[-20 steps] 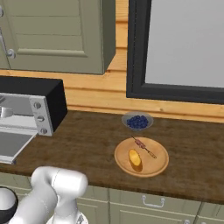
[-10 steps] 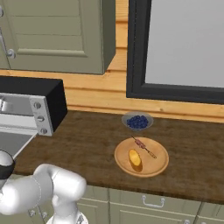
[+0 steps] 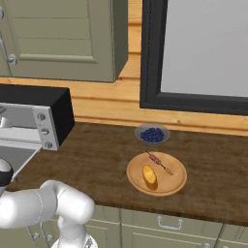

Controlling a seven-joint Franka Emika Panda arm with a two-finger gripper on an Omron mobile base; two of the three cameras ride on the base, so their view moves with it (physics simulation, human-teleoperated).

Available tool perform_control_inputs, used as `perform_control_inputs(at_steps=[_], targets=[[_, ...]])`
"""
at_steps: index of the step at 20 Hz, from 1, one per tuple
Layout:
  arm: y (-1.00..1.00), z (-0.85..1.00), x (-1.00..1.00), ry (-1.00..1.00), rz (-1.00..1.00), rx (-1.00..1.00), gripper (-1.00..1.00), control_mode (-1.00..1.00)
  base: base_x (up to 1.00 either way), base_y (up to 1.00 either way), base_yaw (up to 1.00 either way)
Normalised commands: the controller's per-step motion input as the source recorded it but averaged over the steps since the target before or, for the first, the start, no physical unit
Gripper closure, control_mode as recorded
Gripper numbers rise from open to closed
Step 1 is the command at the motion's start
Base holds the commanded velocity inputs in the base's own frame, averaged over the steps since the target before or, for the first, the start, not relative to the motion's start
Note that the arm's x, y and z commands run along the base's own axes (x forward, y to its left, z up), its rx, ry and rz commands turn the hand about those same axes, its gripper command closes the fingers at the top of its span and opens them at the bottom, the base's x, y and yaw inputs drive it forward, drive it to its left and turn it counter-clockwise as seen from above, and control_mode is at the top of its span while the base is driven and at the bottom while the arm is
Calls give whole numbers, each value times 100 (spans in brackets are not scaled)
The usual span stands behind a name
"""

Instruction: Pick up the kebab skewer and baguette bread, and place them inside the toaster oven. Close the toaster oven door and start by setting the timer.

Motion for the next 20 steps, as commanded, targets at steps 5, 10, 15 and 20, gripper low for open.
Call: perform_control_inputs(at_steps=[5, 10, 15, 20], targets=[[0, -19, 16, 0, 0, 0, -100, -100, 0, 0, 0], [1, 0, 22, 0, -1, 0, -100, -100, 0, 0, 0], [0, 0, 18, -1, -4, 0, -100, -100, 0, 0, 0], [1, 0, 17, 0, -2, 0, -100, -100, 0, 0, 0]])
